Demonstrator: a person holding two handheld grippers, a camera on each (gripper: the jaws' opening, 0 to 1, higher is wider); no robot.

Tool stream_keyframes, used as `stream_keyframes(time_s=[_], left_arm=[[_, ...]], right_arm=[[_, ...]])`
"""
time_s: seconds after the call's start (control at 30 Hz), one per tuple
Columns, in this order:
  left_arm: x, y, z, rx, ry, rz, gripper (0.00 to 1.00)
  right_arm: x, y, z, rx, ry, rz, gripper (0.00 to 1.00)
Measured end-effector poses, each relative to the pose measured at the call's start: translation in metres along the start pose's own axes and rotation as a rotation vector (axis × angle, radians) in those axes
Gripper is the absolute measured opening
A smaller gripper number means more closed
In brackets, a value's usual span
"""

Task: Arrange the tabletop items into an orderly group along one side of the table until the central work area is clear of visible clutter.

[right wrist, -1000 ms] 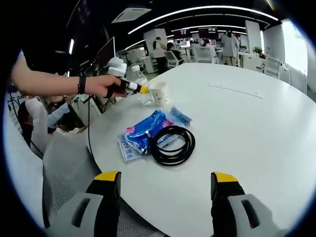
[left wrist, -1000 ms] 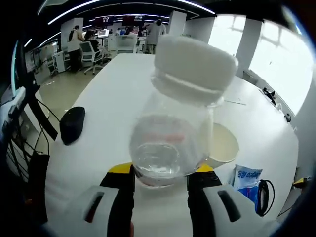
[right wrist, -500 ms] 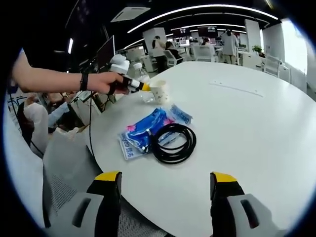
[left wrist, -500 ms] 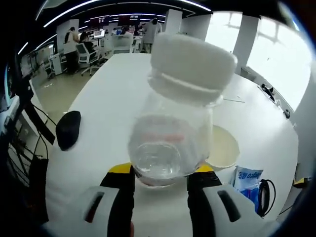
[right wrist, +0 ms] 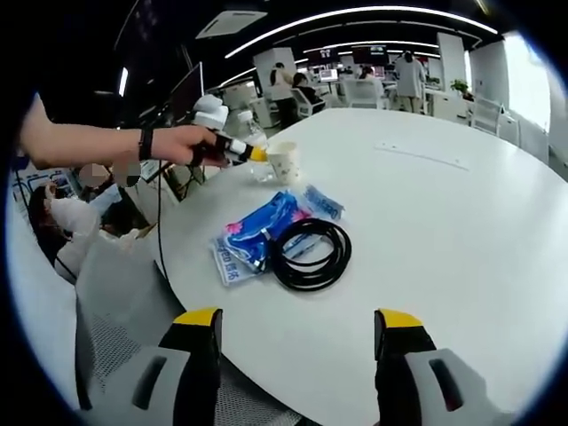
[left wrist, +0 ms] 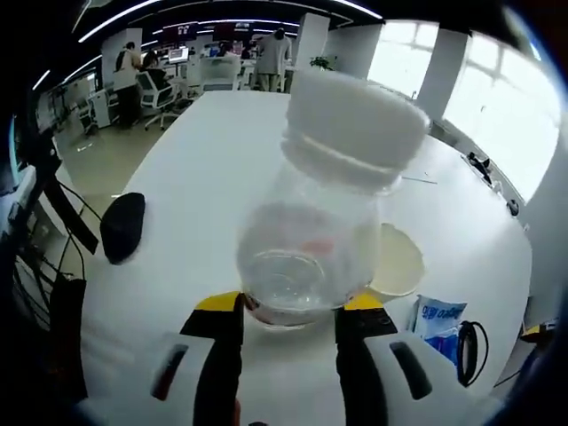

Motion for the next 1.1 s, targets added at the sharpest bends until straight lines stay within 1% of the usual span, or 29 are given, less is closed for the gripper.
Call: stream_keyframes(time_s=[0.13, 0.3, 0.53, 0.7, 0.87, 0.97, 1.1], left_arm=[[-0.001, 0.004, 0.003, -0.014, -0.018, 0.000, 0.42], [0.001, 0.010, 0.006, -0.028, -0.043, 0.024, 0.42], [0.012, 0.017, 0.005, -0.033, -0.071, 0.055, 0.41], [0.022, 0.023, 0.008, -0.053, -0.092, 0.076, 0.42], [0.026, 0.023, 0.010, -0.076, -0.109, 0.077, 0.42], [0.028, 0.022, 0.012, -0.089, -0.126, 0.075, 0.39], [0.029, 0.020, 0.012, -0.072, -0.117, 0.074, 0.39]], right_arm=[[0.001, -0.001, -0.003, 0.004, 0.006, 0.004, 0.71], [0.001, 0.001, -0.004, 0.001, 0.003, 0.011, 0.71], [-0.004, 0.005, -0.004, -0.006, -0.006, 0.014, 0.71], [-0.006, 0.006, -0.006, -0.009, -0.010, 0.016, 0.71], [-0.004, 0.007, -0.006, -0.014, -0.010, 0.027, 0.71], [-0.002, 0.007, -0.006, -0.017, -0.007, 0.030, 0.71], [0.001, 0.009, -0.004, -0.018, 0.001, 0.036, 0.72]])
Point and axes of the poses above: the point that each gripper's makers call its tool centre point, and the gripper's own axes: y roughly backward along the fingers, z roughly to its right, x roughly out of its top, the point moved 2 cm from there along y, roughly backward along the fingers, and after that the axes turned 9 degrees about y, right-handed, at the moved point
